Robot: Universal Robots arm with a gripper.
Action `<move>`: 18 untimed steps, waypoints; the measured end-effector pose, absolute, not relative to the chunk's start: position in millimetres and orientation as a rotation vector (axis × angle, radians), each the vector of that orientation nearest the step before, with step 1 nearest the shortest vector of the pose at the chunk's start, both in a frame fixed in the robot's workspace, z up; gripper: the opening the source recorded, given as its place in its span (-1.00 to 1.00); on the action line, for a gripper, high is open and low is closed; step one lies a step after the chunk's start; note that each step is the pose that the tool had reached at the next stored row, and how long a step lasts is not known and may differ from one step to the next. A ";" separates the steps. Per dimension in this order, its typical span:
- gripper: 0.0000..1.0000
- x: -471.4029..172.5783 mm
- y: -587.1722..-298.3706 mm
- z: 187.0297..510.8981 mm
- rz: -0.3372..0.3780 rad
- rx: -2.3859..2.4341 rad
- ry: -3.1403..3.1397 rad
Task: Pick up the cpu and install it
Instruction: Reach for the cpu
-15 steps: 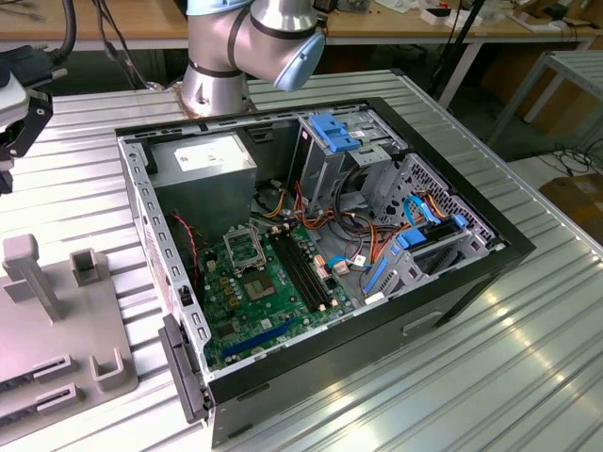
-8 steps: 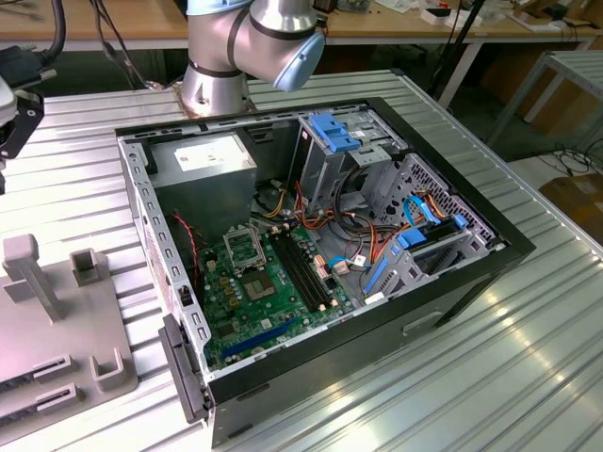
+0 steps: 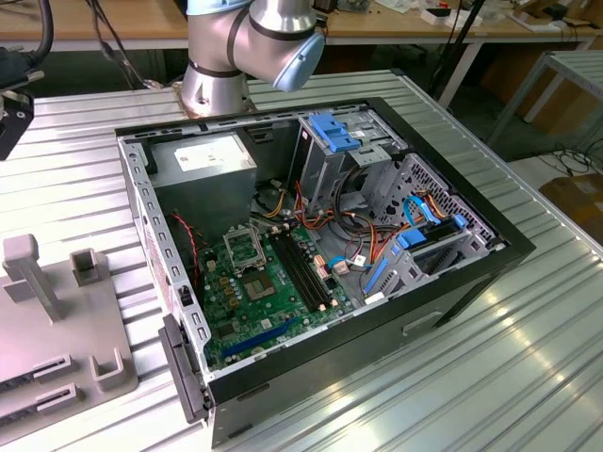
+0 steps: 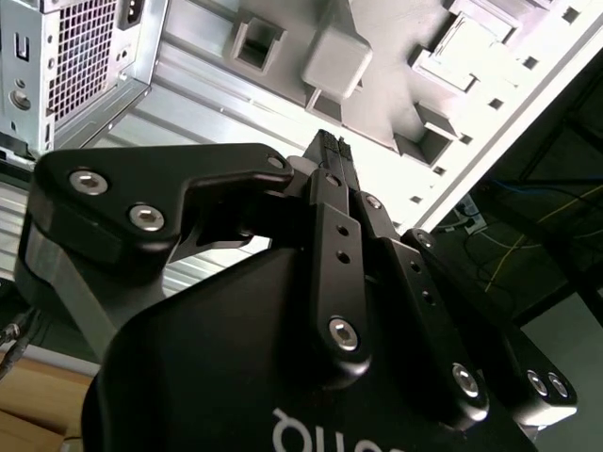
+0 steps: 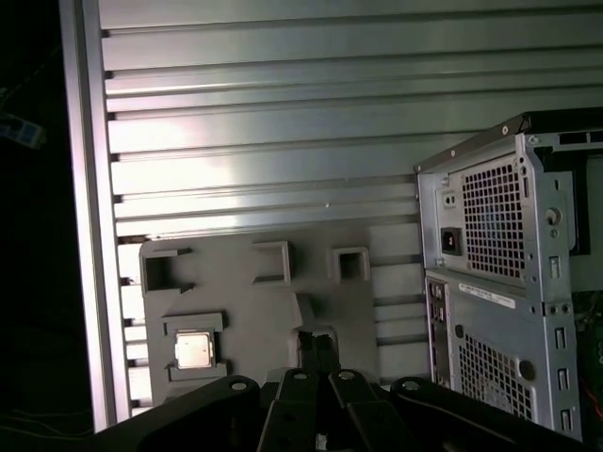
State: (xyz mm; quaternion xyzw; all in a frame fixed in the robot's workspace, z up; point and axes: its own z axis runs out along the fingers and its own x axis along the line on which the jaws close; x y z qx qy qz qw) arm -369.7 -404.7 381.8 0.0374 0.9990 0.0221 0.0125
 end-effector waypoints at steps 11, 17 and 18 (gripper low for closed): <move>-0.79 -377.8 -405.7 381.4 0.069 0.116 3.114; -0.79 -378.1 -405.7 381.4 0.069 0.117 3.114; -0.79 -378.1 -405.7 381.4 0.069 0.117 3.114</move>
